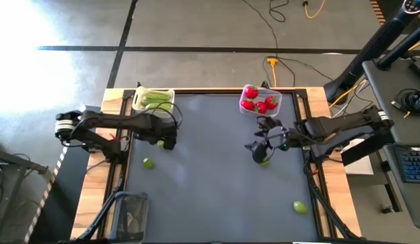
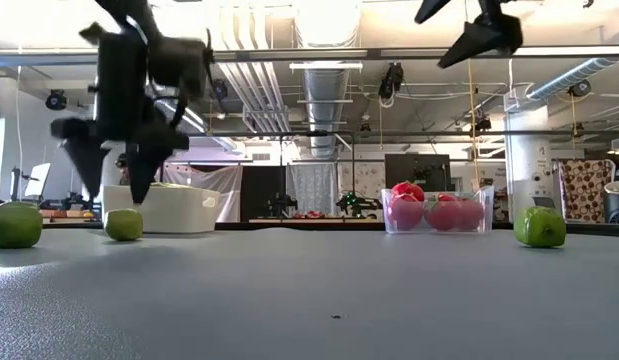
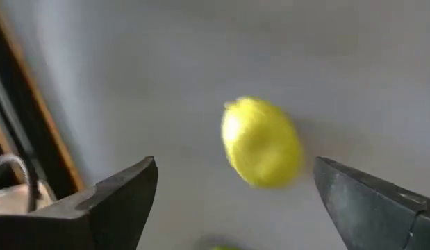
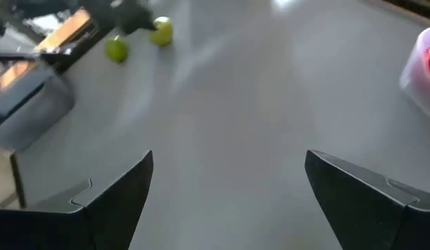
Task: Sort produce into baskets
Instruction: Put the top left lime into the black bin
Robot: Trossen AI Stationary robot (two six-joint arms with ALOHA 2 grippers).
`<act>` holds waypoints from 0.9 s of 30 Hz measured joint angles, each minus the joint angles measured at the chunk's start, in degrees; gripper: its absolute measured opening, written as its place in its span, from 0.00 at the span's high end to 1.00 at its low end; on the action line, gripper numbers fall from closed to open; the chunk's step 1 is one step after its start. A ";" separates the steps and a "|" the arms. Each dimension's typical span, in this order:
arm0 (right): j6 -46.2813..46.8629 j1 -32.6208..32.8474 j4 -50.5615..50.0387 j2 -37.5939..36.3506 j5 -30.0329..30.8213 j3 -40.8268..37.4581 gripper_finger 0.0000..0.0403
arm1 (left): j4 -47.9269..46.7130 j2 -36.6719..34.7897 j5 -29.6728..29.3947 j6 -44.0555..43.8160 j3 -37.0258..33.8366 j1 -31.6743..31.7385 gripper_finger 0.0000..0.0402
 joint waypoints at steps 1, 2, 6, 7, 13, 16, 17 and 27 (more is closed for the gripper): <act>0.33 1.07 0.00 -0.06 0.05 -0.25 0.09 | 1.55 0.33 -0.58 -2.61 -1.42 0.38 0.10; 0.72 2.01 0.04 -0.07 0.09 -0.54 0.09 | 3.98 0.60 -0.41 -4.83 -2.92 0.74 0.11; 1.79 4.25 0.07 0.01 2.23 -1.31 0.09 | 14.85 1.42 1.04 -11.73 -7.81 0.88 0.15; 1.76 4.38 0.06 0.01 2.94 -1.45 0.09 | 17.00 1.70 1.12 -13.36 -8.55 0.88 0.16; 1.30 4.36 0.09 -0.01 3.19 -1.84 0.09 | 20.01 3.67 1.39 -17.67 -9.61 0.21 0.25; 1.25 4.36 0.24 -0.01 4.48 -1.84 0.09 | 21.14 5.11 3.48 -14.83 -8.35 -0.18 0.35; 1.23 4.36 0.36 -0.01 5.23 -1.86 0.09 | 21.25 5.53 4.00 -13.77 -7.75 -0.47 0.41; 0.31 2.65 -2.35 -0.17 5.97 -1.34 0.09 | 18.65 1.64 4.40 -0.35 5.59 -7.43 0.70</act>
